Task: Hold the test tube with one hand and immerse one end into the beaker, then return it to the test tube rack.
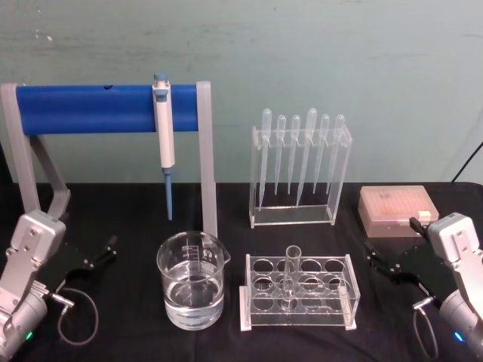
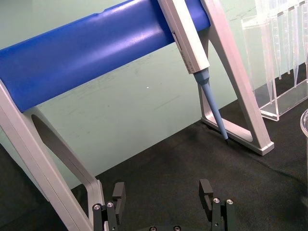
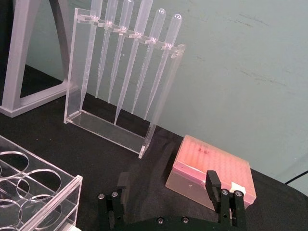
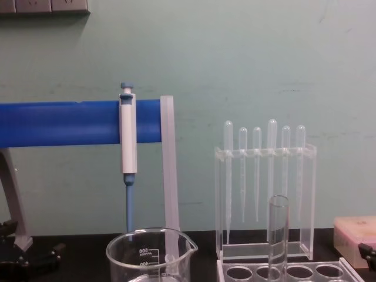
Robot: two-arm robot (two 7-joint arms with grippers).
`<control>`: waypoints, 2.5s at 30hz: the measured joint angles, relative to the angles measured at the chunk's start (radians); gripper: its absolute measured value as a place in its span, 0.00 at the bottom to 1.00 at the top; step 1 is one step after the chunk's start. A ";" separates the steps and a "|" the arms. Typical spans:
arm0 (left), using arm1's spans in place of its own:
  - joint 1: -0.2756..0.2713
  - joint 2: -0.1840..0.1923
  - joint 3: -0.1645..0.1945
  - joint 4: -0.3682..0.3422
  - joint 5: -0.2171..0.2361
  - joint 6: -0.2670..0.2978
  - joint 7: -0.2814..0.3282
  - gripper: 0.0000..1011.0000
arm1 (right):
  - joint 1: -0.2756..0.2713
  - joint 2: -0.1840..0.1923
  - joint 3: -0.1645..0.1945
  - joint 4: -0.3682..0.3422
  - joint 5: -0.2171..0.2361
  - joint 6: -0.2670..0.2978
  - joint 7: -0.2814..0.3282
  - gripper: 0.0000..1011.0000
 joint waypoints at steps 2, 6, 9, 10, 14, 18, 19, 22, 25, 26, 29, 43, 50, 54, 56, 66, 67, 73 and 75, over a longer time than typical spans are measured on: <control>0.000 0.000 0.000 0.000 0.000 0.000 0.000 0.99 | 0.000 0.000 0.000 0.000 0.000 0.000 0.000 0.99; 0.000 0.000 0.000 0.000 0.000 0.000 0.000 0.99 | 0.000 0.000 0.000 0.000 0.000 0.000 0.000 0.99; 0.000 0.000 0.000 0.000 0.000 0.000 0.000 0.99 | 0.000 0.000 0.000 0.000 0.000 0.000 0.000 0.99; 0.000 0.000 0.000 0.000 0.000 0.000 0.000 0.99 | 0.000 0.000 0.000 0.000 0.000 0.000 0.000 0.99; 0.000 0.000 0.000 0.000 0.000 0.000 0.000 0.99 | 0.000 0.000 0.000 0.000 0.000 0.000 0.000 0.99; 0.000 0.000 0.000 0.000 0.000 0.000 0.000 0.99 | 0.000 0.000 0.000 0.000 0.000 0.000 0.000 0.99; 0.000 0.000 0.000 0.000 0.000 0.000 0.000 0.99 | 0.000 0.000 0.000 0.000 0.000 0.000 0.000 0.99; 0.000 0.000 0.000 0.000 0.000 0.000 0.000 0.99 | 0.000 0.000 0.000 0.000 0.000 0.000 0.000 0.99; 0.000 0.000 0.000 0.000 0.000 0.000 0.000 0.99 | 0.000 0.000 0.000 0.000 0.000 0.000 0.000 0.99; 0.000 0.000 0.000 0.000 0.000 0.000 0.000 0.99 | 0.000 0.000 0.000 0.000 0.000 0.000 0.000 0.99; 0.000 0.000 0.000 0.000 0.000 0.000 0.000 0.99 | 0.000 0.000 0.000 0.000 0.000 0.000 0.000 0.99; 0.000 0.000 0.000 0.000 0.000 0.000 0.000 0.99 | 0.000 0.000 0.000 0.000 0.000 0.000 0.000 0.99; 0.000 0.000 0.000 0.000 0.000 0.000 0.000 0.99 | -0.007 0.005 0.025 -0.013 0.001 -0.037 0.017 0.99; 0.000 0.000 0.000 0.000 0.000 0.000 0.000 0.99 | -0.020 0.019 0.057 -0.040 0.027 -0.070 0.048 0.99; 0.000 0.000 0.000 0.000 0.000 0.000 0.000 0.99 | -0.034 0.032 0.076 -0.062 0.055 -0.090 0.083 0.99; 0.000 0.000 0.000 0.000 0.000 0.000 0.000 0.99 | -0.081 0.127 0.094 -0.126 0.194 -0.156 0.376 0.99; 0.000 0.000 0.000 0.000 0.000 0.000 0.000 0.99 | -0.083 0.137 0.092 -0.131 0.201 -0.157 0.402 0.99; 0.000 0.000 0.000 0.000 0.000 0.000 0.000 0.99 | -0.085 0.199 0.066 -0.157 0.233 -0.159 0.590 0.99; 0.000 0.000 0.000 0.000 0.000 0.000 0.000 0.99 | -0.077 0.205 0.055 -0.163 0.234 -0.158 0.637 0.99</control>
